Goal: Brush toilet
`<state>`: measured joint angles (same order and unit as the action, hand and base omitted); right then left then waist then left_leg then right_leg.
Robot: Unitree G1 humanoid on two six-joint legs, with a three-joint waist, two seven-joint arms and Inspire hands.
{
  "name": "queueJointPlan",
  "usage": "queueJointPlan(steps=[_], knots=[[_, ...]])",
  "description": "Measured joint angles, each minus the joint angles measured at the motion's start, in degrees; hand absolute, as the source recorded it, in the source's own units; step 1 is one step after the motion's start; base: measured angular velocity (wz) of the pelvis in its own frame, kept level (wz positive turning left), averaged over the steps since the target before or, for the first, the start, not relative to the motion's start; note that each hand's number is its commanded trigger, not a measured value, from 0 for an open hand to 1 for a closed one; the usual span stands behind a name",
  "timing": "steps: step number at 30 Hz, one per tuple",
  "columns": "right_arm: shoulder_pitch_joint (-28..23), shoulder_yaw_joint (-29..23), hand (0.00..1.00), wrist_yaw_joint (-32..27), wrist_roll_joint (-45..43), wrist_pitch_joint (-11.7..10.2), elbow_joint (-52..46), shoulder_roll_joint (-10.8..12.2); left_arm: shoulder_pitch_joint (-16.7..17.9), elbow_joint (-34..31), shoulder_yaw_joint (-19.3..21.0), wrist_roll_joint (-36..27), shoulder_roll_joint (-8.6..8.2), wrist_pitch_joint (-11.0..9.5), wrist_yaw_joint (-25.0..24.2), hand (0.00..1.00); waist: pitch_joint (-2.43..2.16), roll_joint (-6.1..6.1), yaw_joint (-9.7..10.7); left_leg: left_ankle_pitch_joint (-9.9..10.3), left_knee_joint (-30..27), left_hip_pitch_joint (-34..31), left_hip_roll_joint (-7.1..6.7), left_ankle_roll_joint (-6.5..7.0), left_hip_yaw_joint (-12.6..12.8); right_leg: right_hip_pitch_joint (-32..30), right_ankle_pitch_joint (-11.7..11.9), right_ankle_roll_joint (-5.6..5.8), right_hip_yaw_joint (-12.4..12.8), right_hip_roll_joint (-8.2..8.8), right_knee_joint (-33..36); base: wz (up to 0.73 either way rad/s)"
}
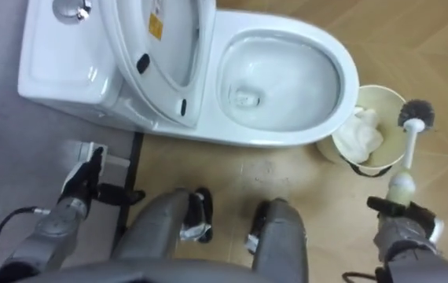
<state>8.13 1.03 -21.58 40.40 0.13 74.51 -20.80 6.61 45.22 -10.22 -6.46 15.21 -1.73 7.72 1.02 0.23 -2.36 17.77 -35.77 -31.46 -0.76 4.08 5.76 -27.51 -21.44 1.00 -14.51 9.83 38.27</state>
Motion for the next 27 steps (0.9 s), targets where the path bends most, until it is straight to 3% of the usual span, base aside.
queueJointPlan(steps=[3, 8, 10, 16, 20, 23, 27], knots=[[-3.29, -0.16, 1.00, -0.41, -0.94, -0.17, -4.27, 0.53, 2.70, 1.71, 2.66, -0.02, -0.03, 0.01, 0.00, 0.00, -0.16, -0.16, 0.52, -0.39, 3.49, 4.87, 0.13, -0.54, -0.75, 5.71, 0.98, 0.09, -1.51, -0.81, -4.97, 0.05], [-11.29, -0.17, 1.00, -1.40, -7.36, -0.35, -8.43, 2.33, 10.96, 1.09, 8.55, -0.11, -0.38, -0.19, 0.02, 0.00, -1.05, -2.16, 0.32, -1.28, 10.94, 16.71, 0.05, -1.51, -1.33, 18.19, 2.76, 0.59, -2.84, -2.59, -14.55, 0.04], [-12.62, -0.20, 1.00, -1.47, -9.23, -0.33, -8.71, 3.56, 12.62, 1.13, 10.12, -0.10, -0.68, -0.21, 0.02, 0.00, -1.25, -2.89, 0.47, -1.52, 12.74, 19.64, 0.03, -1.92, -2.01, 21.78, 3.39, 0.63, -3.30, -3.30, -17.53, 0.07], [-15.94, -0.23, 1.00, -1.46, -16.52, -0.10, -12.51, 4.51, 15.46, 0.60, 12.57, 0.05, -1.72, -0.32, 0.04, 0.00, -0.99, -2.92, 0.24, -1.67, 16.45, 26.39, -0.01, -2.18, -3.75, 30.55, 5.52, 0.90, -4.01, -4.96, -25.23, 0.06], [-16.55, -0.18, 1.00, -1.60, -23.06, -0.20, -14.77, 4.86, 16.40, -0.48, 14.89, 2.00, -2.74, -0.25, 0.49, 0.00, -0.76, -2.83, 0.27, -1.68, 17.44, 28.65, -0.16, -2.20, -4.07, 32.73, 5.61, 0.94, -4.46, -5.00, -25.78, 0.05], [-16.09, -0.15, 1.00, -1.74, -28.09, -0.34, -16.03, 5.78, 17.32, -7.92, 17.26, 7.88, -4.28, -0.24, 2.77, 0.00, -0.75, -2.66, -1.31, -1.81, 18.33, 29.76, -0.08, -2.42, -4.17, 33.39, 5.61, 0.93, -4.58, -5.08, -25.87, 0.00], [-15.26, -0.18, 1.00, -1.68, -34.92, -3.87, -15.90, 6.46, 17.88, -16.42, 19.36, 15.16, -6.79, -2.56, 7.93, 0.00, -0.69, -2.92, -2.35, -1.87, 18.64, 30.78, -0.94, -2.52, -5.16, 35.62, 5.69, 0.98, -4.85, -5.16, -27.85, 0.17]])
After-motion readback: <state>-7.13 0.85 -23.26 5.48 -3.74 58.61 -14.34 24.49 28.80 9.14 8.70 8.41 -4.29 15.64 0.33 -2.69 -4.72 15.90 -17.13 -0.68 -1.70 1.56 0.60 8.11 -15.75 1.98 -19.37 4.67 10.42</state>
